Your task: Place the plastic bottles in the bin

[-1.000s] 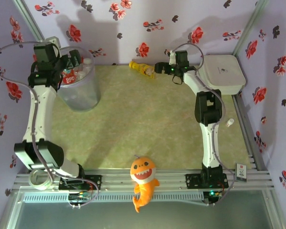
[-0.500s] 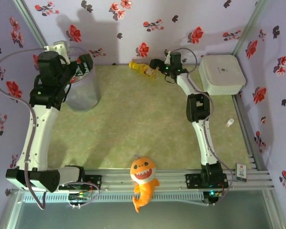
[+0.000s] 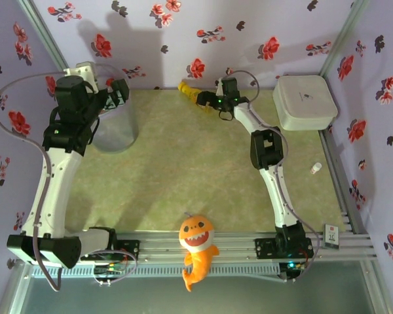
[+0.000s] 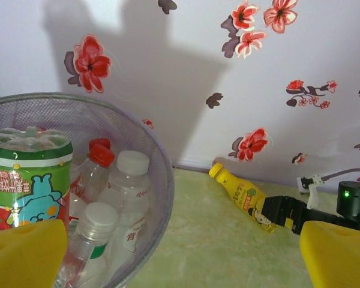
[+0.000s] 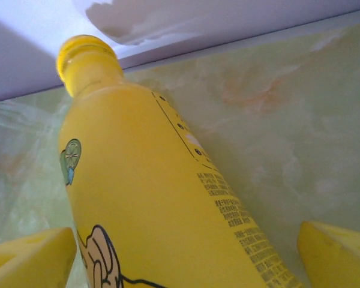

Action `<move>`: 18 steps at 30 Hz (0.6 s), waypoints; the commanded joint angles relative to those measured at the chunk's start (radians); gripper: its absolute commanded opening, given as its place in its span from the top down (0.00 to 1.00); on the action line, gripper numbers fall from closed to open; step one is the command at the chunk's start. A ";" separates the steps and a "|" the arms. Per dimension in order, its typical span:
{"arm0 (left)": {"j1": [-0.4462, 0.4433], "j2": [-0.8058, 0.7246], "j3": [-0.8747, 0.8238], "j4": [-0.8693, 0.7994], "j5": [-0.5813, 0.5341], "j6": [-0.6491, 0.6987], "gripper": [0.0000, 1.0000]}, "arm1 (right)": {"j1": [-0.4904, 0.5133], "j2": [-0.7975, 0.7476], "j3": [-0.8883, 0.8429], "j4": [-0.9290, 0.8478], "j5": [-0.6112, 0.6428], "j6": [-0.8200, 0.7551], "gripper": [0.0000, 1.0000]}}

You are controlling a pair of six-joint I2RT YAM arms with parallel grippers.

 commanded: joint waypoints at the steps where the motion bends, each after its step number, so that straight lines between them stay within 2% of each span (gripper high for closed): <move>1: -0.008 -0.022 -0.009 0.038 -0.020 -0.013 0.00 | 0.012 -0.023 -0.021 -0.129 0.040 -0.026 0.08; 10: -0.008 -0.024 -0.002 0.029 -0.020 -0.009 0.00 | 0.011 -0.041 -0.040 -0.109 0.052 -0.030 0.21; 18: -0.012 -0.025 0.001 0.029 -0.017 -0.015 0.00 | 0.013 -0.117 -0.132 -0.098 0.045 -0.062 0.33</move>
